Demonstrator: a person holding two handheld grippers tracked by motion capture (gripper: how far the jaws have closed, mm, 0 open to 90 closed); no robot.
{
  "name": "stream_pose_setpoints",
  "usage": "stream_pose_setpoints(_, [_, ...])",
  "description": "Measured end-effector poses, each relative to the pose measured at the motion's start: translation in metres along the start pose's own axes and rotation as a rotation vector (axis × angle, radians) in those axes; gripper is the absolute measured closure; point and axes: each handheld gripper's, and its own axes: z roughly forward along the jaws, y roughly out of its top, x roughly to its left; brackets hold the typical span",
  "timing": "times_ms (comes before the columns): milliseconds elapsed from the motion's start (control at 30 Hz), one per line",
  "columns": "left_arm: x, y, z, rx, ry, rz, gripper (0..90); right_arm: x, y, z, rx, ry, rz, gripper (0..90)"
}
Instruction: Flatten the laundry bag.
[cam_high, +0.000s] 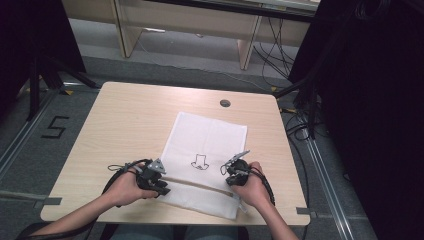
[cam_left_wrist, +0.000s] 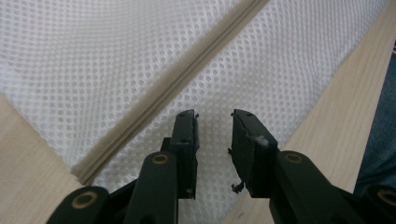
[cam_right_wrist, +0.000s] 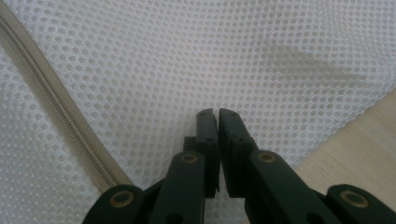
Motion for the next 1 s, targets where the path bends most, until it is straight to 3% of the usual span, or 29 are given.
stream_pose_setpoints(67, [-0.002,-0.002,0.003,-0.013,-0.002,-0.019,70.1,0.000,0.001,0.000,0.010,-0.011,0.020,87.7])
stream_pose_setpoints(100, [-0.004,-0.004,0.004,0.006,0.000,-0.021,70.4,-0.002,0.003,0.003,-0.014,-0.013,-0.008,87.8])
stream_pose_setpoints(167, [-0.003,-0.005,0.003,0.017,0.002,0.002,71.0,-0.002,0.006,0.004,-0.016,-0.018,-0.013,87.8])
stream_pose_setpoints(233, [-0.003,-0.006,0.002,0.018,0.004,-0.006,71.2,-0.001,0.008,0.004,-0.010,-0.014,0.007,87.8])
stream_pose_setpoints(267, [-0.006,-0.007,0.003,-0.011,-0.001,-0.036,71.3,-0.003,0.010,0.006,-0.020,-0.019,-0.006,87.8])
stream_pose_setpoints(300, [-0.006,-0.007,0.003,-0.011,-0.001,-0.036,71.5,-0.003,0.010,0.006,-0.020,-0.019,-0.006,87.8])
stream_pose_setpoints(333, [-0.005,-0.009,0.001,0.016,0.003,-0.014,71.8,-0.002,0.013,0.007,-0.019,-0.022,0.008,87.8])
stream_pose_setpoints(400, [-0.005,-0.009,0.000,0.017,-0.001,-0.006,72.1,-0.002,0.015,0.008,-0.024,-0.025,0.006,87.7])
stream_pose_setpoints(633, [-0.013,-0.016,-0.003,0.023,-0.011,-0.009,72.2,-0.001,0.020,0.013,-0.055,-0.028,-0.002,87.3])
stream_pose_setpoints(767, [-0.015,-0.019,-0.006,0.038,-0.009,0.011,72.2,0.001,0.018,0.013,-0.076,-0.019,0.030,87.1])
stream_pose_setpoints(800, [-0.017,-0.019,-0.005,0.041,-0.014,-0.003,72.2,0.001,0.018,0.013,-0.081,-0.014,0.036,87.0])
stream_pose_setpoints(867, [-0.016,-0.018,-0.006,0.045,-0.028,0.001,71.8,0.001,0.018,0.014,-0.090,-0.018,0.020,86.8])
stream_pose_setpoints(933, [-0.015,-0.017,-0.008,0.015,-0.039,-0.010,71.4,0.001,0.019,0.015,-0.094,-0.010,0.022,86.7])
stream_pose_setpoints(1000, [-0.011,-0.014,-0.012,-0.028,-0.024,-0.018,72.9,0.002,0.019,0.015,-0.100,-0.007,0.033,86.7])
